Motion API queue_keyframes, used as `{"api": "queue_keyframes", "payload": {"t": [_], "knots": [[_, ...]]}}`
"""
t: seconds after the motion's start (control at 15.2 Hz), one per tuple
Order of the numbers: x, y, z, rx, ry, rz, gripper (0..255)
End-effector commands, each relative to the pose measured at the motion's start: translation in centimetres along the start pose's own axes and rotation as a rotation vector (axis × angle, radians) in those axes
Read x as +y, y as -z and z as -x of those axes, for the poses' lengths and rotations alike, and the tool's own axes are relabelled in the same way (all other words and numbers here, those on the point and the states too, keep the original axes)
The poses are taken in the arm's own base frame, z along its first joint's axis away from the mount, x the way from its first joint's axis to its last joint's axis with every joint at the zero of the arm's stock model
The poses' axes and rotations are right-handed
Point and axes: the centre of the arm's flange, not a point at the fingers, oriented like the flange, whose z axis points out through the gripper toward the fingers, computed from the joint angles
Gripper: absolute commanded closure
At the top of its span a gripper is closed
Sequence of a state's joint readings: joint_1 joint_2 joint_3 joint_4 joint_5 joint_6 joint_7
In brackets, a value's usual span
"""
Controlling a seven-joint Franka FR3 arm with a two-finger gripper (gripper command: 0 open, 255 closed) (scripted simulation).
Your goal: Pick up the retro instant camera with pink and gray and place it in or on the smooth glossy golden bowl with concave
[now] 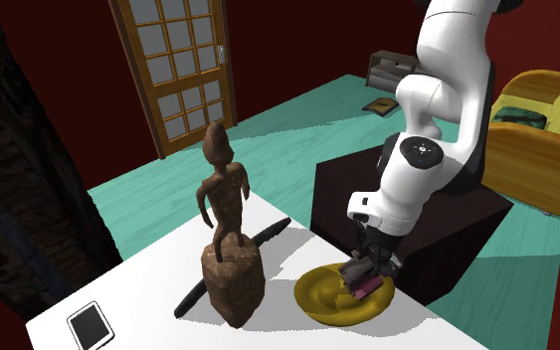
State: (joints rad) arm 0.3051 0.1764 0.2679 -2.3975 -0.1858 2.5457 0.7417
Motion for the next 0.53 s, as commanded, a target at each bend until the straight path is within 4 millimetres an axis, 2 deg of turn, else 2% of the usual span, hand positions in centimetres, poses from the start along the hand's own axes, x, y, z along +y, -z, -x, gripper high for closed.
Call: {"api": "queue_keyframes", "payload": {"t": [0.0,0.2,0.46], "knots": [[0.0,-1.1,0.1,0.001,0.0,-0.001,255],[0.0,-2.4,0.1,0.001,0.0,-0.001,255],[0.0,-2.4,0.2,0.001,0.0,-0.001,255]]}}
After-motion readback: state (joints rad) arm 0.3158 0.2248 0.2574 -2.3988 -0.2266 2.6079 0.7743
